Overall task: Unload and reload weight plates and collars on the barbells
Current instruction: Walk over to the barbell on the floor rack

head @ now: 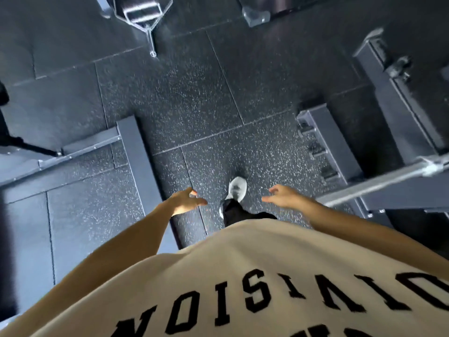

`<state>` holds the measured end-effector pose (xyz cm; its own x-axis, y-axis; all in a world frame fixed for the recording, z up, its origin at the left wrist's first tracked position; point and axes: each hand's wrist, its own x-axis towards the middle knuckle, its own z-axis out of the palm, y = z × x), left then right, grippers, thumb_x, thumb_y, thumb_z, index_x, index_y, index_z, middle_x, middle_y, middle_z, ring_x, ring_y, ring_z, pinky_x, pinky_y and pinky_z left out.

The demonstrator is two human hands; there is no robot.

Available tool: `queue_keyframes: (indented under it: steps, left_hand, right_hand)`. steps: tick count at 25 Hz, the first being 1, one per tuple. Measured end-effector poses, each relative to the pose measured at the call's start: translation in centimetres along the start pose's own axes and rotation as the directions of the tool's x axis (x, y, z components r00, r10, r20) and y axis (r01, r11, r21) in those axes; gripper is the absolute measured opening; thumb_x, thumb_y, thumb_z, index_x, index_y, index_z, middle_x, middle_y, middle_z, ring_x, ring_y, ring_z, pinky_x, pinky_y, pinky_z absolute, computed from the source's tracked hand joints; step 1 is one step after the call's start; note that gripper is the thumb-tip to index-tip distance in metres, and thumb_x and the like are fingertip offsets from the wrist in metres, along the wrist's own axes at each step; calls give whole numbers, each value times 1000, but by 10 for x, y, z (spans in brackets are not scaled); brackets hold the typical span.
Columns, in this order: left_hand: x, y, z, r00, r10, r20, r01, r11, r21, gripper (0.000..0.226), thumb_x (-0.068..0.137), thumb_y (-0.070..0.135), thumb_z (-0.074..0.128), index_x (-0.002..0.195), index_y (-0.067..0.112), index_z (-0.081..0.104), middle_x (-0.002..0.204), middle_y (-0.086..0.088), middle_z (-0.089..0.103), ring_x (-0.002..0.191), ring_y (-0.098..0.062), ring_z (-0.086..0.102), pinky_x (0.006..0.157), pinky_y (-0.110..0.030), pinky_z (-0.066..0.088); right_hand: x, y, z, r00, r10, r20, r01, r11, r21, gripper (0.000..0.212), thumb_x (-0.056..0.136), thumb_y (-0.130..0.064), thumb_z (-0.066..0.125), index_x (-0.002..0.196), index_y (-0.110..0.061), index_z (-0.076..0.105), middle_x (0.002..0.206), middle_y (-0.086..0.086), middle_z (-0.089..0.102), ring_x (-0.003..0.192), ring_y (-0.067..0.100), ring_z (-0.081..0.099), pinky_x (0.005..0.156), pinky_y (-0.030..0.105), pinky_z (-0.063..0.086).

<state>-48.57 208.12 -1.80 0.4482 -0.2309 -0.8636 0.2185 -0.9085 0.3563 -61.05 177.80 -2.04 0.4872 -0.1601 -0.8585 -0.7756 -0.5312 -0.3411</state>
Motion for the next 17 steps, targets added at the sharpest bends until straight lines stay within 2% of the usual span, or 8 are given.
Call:
queue_keyframes:
  steps: [2,5,7,11,14,17]
  left_hand:
    - [34,41,-53,1000,-24,-15,23,999,-46,64,84,47,71,135,17,48,138,-11,52,115,-26,52,91,-33,43]
    - [77,102,-125,998,-15,-60,11,997,-72,63,84,43,72,135,14,48,135,-11,54,117,-29,54,102,-39,43]
    - [106,146,-169,997,-8,-80,1,997,-83,63,83,43,72,134,14,49,132,-12,56,117,-30,55,103,-41,42]
    - [180,243,-247,996,16,-88,-20,999,-49,59,83,47,70,130,17,52,129,-12,57,111,-29,56,92,-34,44]
    - [248,316,-302,994,87,-73,-89,996,-20,61,84,47,70,133,16,51,129,-12,56,105,-27,56,87,-33,45]
    - [317,411,-373,989,145,14,-146,984,100,66,84,49,68,137,16,48,134,-11,53,101,-22,54,84,-32,43]
  right_hand:
    - [40,-36,-53,1000,-12,-1,12,1000,-7,67,89,-46,66,143,-13,43,141,10,52,119,25,57,94,33,42]
    - [85,-92,-138,998,-45,-44,45,999,9,64,89,-46,65,141,-16,44,142,9,50,122,25,54,99,38,41]
    - [112,-126,-194,995,-63,-73,65,998,22,64,88,-48,65,140,-18,45,143,7,49,120,24,53,98,37,41]
    - [177,-172,-290,992,-43,-117,53,995,87,68,88,-48,65,143,-16,43,147,7,46,129,27,49,102,38,39]
    - [230,-196,-344,994,-29,-103,47,984,171,73,89,-44,67,146,-8,40,150,12,43,133,29,47,105,37,39]
    - [275,-226,-414,988,66,-140,-16,944,330,73,89,-39,68,146,-4,40,150,14,44,132,32,47,103,34,41]
